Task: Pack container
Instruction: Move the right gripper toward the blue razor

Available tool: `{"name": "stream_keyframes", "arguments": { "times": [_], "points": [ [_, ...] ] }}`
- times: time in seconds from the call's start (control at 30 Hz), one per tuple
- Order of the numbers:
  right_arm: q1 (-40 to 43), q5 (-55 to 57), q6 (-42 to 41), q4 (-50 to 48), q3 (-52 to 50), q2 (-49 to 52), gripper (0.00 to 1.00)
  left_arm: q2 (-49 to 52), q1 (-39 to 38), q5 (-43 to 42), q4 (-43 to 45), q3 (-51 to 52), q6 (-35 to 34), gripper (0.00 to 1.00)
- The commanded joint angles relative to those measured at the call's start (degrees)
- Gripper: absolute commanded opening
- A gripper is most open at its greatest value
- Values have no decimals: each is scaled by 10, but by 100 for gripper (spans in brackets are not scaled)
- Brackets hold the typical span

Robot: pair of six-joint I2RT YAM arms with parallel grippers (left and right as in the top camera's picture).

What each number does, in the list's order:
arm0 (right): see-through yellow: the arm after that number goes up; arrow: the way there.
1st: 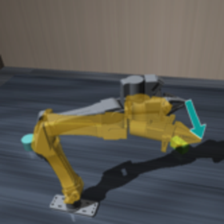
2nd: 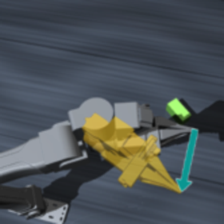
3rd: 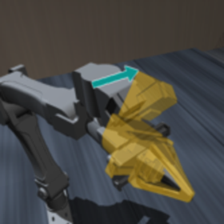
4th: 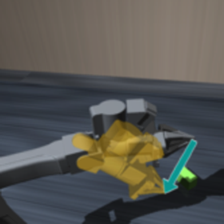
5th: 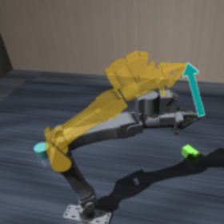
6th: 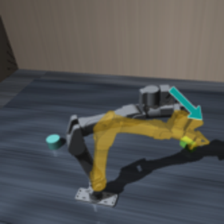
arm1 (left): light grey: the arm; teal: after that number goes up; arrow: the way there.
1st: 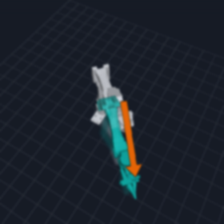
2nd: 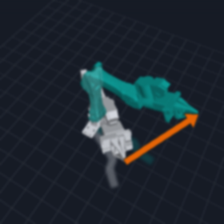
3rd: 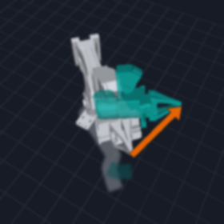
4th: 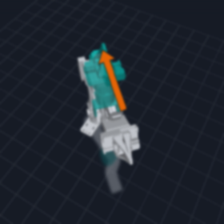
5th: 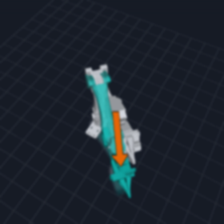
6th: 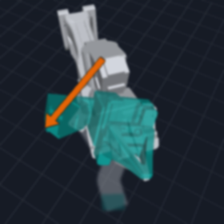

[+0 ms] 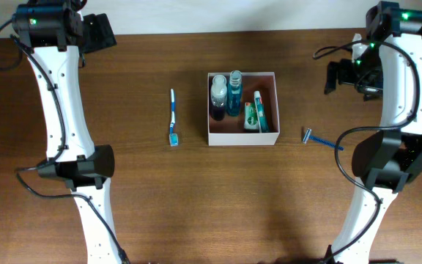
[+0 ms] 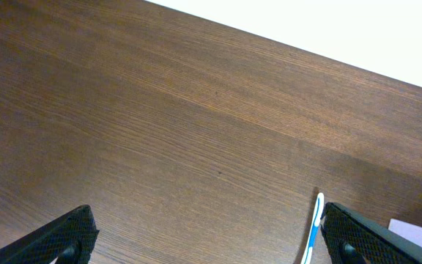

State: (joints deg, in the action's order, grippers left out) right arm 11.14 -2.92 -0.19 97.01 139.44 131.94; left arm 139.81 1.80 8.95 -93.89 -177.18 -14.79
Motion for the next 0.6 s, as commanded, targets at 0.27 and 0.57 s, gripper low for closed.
{"name": "stream_keyframes", "arguments": {
  "times": [0.27,0.57],
  "points": [
    [14,37,2,3,-177,-11,99,-18,2,-2,-1,1,-6,99],
    [14,34,-82,-23,-223,-11,99,-18,2,-2,-1,1,-6,99]
  ]
}}
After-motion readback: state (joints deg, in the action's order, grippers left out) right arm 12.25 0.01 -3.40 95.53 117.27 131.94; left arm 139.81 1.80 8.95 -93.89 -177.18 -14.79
